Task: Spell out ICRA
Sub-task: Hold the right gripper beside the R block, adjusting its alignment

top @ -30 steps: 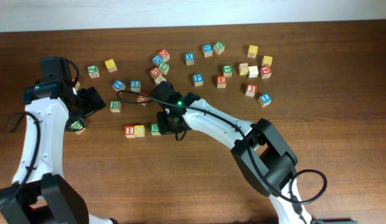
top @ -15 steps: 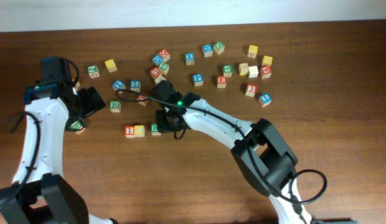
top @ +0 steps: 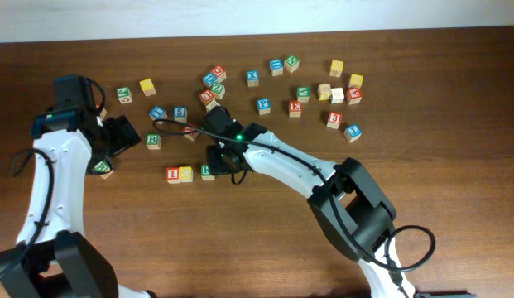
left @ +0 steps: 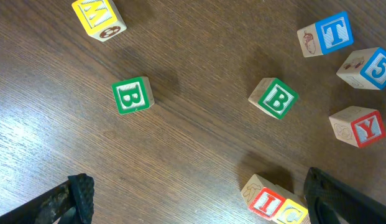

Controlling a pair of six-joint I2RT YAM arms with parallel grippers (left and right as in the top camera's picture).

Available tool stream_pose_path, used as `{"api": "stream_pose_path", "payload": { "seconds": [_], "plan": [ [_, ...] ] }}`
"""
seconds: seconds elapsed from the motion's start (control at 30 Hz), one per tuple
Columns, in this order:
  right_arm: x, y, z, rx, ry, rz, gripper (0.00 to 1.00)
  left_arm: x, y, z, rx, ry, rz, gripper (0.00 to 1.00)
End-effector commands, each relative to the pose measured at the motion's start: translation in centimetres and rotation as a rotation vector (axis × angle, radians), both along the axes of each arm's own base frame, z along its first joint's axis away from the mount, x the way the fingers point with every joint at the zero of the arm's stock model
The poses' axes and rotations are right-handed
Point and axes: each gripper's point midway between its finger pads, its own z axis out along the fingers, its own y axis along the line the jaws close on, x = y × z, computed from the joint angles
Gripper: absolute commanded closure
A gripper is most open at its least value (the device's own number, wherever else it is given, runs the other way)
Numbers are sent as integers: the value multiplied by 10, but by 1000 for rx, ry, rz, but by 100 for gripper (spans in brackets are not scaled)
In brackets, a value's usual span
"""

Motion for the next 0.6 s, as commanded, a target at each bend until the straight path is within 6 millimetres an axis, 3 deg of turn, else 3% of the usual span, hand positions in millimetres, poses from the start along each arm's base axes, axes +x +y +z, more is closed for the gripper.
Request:
{"api": "stream_pose_path", "payload": {
  "seconds": [0.0,0.57],
  "plan": [
    [-4,-1,-10,-26,0,14,96,0,0,2,-7,-7,7,1],
    [-6,14,-5,38,5,42,96,0,0,2,-7,-7,7,1]
  ]
}}
